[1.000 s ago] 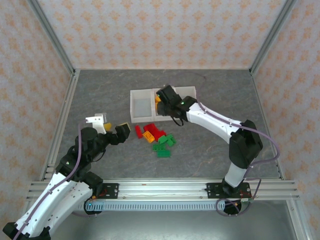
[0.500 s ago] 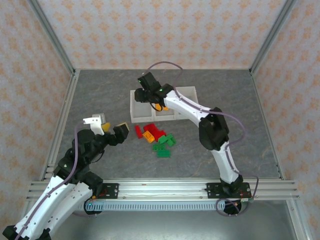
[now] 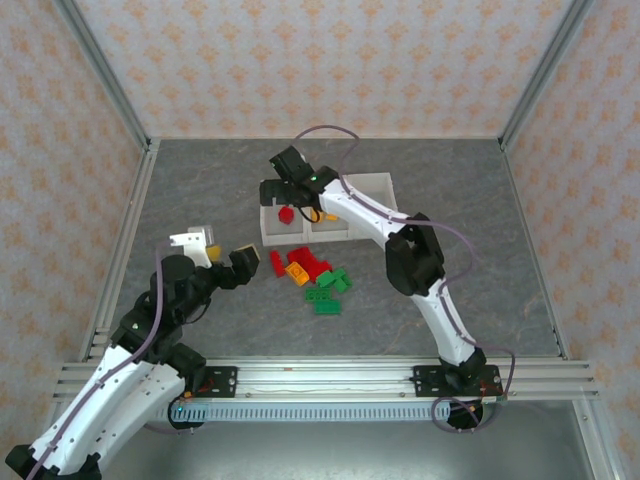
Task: Sort the legos into containers by color
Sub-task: Place the lego in the container, then pick up the lego from the center of the table.
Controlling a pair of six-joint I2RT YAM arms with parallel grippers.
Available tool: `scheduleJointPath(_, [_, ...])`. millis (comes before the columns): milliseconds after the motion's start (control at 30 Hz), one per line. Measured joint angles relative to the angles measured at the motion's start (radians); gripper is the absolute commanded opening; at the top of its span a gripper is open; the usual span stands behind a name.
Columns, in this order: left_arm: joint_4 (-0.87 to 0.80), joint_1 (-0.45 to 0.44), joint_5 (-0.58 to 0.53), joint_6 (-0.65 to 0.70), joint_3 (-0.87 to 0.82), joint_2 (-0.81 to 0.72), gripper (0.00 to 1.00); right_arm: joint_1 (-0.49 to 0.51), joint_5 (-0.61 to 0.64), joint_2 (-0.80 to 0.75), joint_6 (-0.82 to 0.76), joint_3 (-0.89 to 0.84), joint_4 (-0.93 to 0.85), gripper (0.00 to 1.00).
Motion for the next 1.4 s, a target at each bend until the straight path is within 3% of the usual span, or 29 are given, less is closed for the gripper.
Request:
scheduleJointPath(167, [-0.032,0.0,-0.05,-0.011,0.026,0.124,0.99,0.0,0.087,-0.265,-0.004,-0.253,0.03,1.0])
scheduleJointPath(333, [-0.113,-0.002,-0.126,-0.062,0.126,0.406,0.99,-0.026,0.155,-0.652,-0.029,-0.635,0.158,1.0])
scheduleJointPath(467, [-0.127,-0.033,-0.127,-0.107,0.139,0.608,0.97,-0.11,0.178,-0.924,-0.066,-0.982,0.291,1.0])
scheduleJointPath(700, [-0.134,-0.079,-0.126,-0.17,0.145,0.759,0.96,-0.163,0.182,-1.18,-0.095,-1.416,0.361,1.0])
scheduleJointPath(900, [-0.11,-0.079,-0.127,-0.198,0.189,0.832,0.96,-0.162,0.145,-1.216,-0.098,-1.424,0.429,1.0])
scheduleJointPath(1400, [-0.097,-0.079,-0.151,-0.18,0.38,1.104,0.79,-0.164,0.123,-1.167,-0.097,-1.397,0.434,1.0])
